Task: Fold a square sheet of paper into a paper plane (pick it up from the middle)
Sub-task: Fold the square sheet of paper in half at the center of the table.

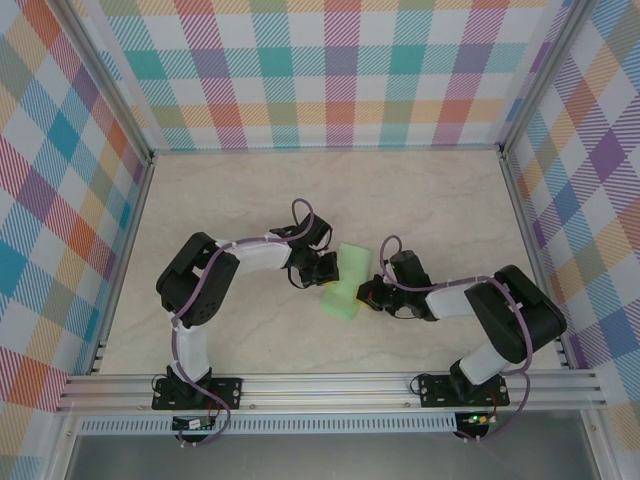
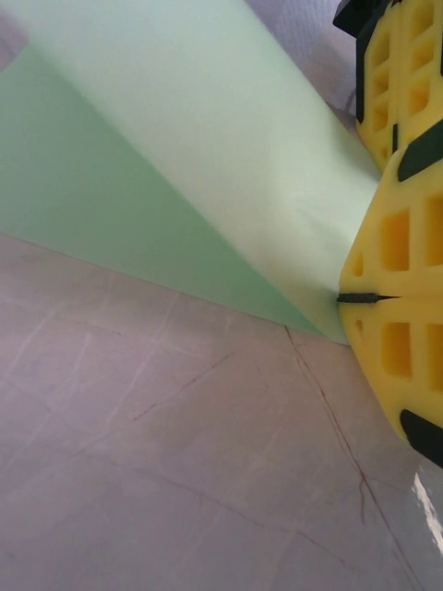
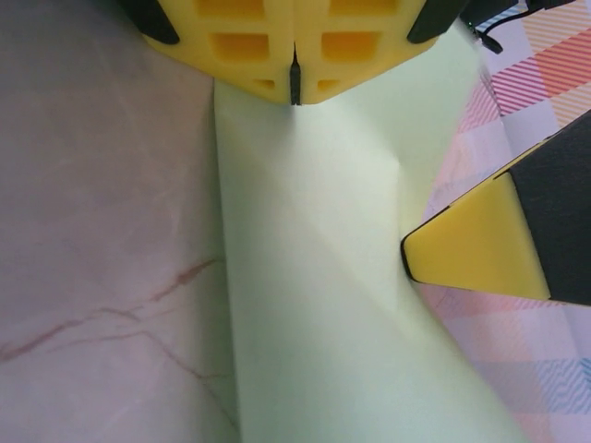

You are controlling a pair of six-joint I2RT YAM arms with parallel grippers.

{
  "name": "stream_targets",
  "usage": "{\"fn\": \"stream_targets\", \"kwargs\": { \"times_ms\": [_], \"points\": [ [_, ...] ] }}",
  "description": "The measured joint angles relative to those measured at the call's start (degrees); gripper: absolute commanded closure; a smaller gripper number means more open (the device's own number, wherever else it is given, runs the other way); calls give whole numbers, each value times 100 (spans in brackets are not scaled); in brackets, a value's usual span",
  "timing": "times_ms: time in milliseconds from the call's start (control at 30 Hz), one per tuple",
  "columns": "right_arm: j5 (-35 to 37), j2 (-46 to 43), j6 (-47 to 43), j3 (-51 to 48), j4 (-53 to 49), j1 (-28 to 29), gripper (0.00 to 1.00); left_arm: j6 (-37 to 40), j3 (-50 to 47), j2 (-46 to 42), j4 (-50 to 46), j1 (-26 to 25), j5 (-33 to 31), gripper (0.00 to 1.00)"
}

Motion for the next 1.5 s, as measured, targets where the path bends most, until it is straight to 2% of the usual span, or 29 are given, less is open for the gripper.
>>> {"fn": "stream_targets", "kwargs": {
  "times_ms": [233,500,767,1067,1233,1500],
  "points": [
    [-24,-90,-24,-109,157,13,100,2,-2,0,2,0,0,100],
    [-11,-1038,-50,-90,-262,101,100,0,-7,0,17,0,9,100],
    [-11,-708,-39,-79,-210,407,100,2,-7,0,17,0,11,100],
    [105,-354,-50,-310,-22,420,100,4,-7,0,22,0,13,100],
    [120,-404,-122,-313,-79,420,100,7,-7,0,24,0,15,100],
    [120,-1008,-153,-256,-387,435,100,22,-28,0,44,0,22,100]
  ]
}}
